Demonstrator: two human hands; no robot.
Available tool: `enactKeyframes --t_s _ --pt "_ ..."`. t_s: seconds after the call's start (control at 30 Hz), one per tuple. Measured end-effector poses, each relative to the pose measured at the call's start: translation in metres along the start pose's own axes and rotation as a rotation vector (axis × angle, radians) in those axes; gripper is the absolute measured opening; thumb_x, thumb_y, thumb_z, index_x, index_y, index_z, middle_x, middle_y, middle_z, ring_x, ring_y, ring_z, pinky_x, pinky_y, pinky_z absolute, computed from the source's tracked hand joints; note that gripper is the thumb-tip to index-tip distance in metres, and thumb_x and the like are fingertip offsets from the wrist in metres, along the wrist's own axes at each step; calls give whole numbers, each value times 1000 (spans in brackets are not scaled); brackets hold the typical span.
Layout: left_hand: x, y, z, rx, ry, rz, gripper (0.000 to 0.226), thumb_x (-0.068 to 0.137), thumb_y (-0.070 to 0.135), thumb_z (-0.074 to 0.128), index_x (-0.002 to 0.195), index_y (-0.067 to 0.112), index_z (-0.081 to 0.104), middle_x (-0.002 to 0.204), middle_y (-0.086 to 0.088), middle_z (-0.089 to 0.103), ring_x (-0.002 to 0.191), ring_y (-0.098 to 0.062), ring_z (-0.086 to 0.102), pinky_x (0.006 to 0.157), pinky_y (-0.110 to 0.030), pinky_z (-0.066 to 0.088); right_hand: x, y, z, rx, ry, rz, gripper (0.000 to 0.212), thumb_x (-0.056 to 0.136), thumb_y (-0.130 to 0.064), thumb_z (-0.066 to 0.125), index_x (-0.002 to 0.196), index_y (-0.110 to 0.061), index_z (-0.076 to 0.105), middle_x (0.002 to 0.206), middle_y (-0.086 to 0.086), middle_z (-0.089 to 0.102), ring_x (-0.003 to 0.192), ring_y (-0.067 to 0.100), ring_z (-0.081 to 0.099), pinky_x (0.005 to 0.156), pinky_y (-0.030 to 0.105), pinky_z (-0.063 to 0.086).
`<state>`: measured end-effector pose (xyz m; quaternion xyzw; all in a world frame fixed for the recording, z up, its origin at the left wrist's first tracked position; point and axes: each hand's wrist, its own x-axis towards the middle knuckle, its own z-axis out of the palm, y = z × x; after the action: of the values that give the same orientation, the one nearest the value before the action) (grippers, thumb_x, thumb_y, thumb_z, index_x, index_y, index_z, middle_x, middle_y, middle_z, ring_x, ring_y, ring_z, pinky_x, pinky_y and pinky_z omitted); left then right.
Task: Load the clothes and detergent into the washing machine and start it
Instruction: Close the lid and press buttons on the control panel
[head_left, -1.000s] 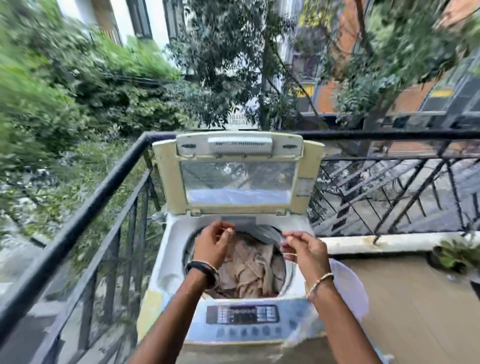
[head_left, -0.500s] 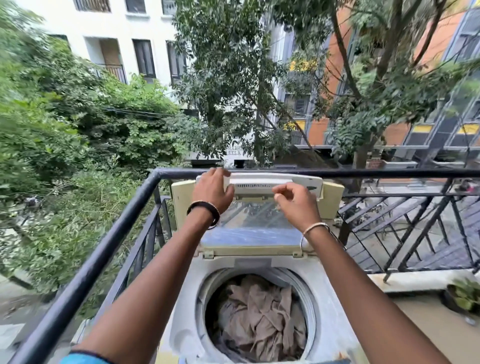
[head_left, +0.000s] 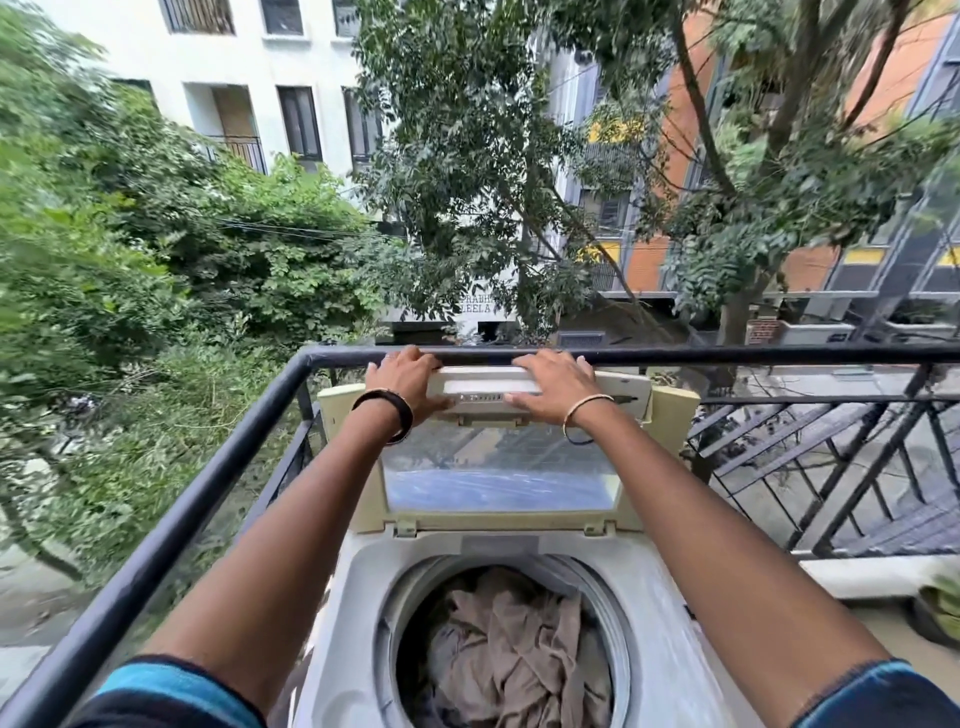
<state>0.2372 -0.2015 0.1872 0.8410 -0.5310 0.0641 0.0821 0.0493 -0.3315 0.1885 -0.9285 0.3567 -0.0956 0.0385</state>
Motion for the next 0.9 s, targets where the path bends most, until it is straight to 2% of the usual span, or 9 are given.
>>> enactKeyframes --t_s 0.1,0.2,0.37,0.5,0.63,0.7,0.77,0.9 --pt "-18 -5 2 -60 40 31 65 75 64 65 128 29 51 132 -2 52 118 -27 54 94 -43 49 -15 4 2 45 48 -36 63 79 -66 59 131 -32 49 132 -1 54 124 24 47 105 46 35" --pt "-48 -9 2 -97 11 74 57 74 61 67 120 32 51 130 -1 59 112 -25 58 87 -40 51 -46 2 5 65 62 -74 62 75 -69 61 124 -32 51 127 -5 59 119 22 54 101 45 33" --pt "-109 -8 3 -239 -122 167 58 65 57 78 111 30 57 114 5 68 102 -21 64 84 -37 53 -112 -8 6 92 -53 -149 59 69 -70 67 114 -32 59 110 -5 69 102 23 63 85 37 49" --pt "-153 -3 27 -251 -277 241 52 61 49 83 107 35 63 105 8 66 97 -16 63 81 -31 51 -165 -18 35 148 -149 -135 61 62 -65 75 113 -35 61 114 -9 66 108 19 61 84 32 48" --pt "-195 6 72 -183 -389 331 46 56 49 82 95 36 62 114 12 59 105 -17 58 85 -31 49 -209 -23 88 199 -302 -106 49 59 -57 80 89 -26 58 84 -11 59 88 18 62 67 32 45" --pt "-215 12 95 -103 -401 351 45 58 49 80 95 36 58 121 14 54 109 -19 56 86 -32 47 -228 -25 112 205 -355 -84 40 64 -46 80 87 -24 57 82 -11 59 87 18 61 68 32 45" --pt "-233 17 111 -37 -417 338 47 61 52 77 100 35 57 128 15 49 115 -19 53 88 -34 44 -243 -26 131 207 -396 -64 32 68 -35 78 91 -24 59 91 -8 64 91 18 61 70 31 44" --pt "-256 24 132 -51 -490 263 47 65 58 72 103 31 63 134 14 44 119 -20 49 89 -36 42 -260 -25 162 266 -533 -28 45 70 -55 75 96 -21 61 95 -4 62 88 15 54 79 33 45"
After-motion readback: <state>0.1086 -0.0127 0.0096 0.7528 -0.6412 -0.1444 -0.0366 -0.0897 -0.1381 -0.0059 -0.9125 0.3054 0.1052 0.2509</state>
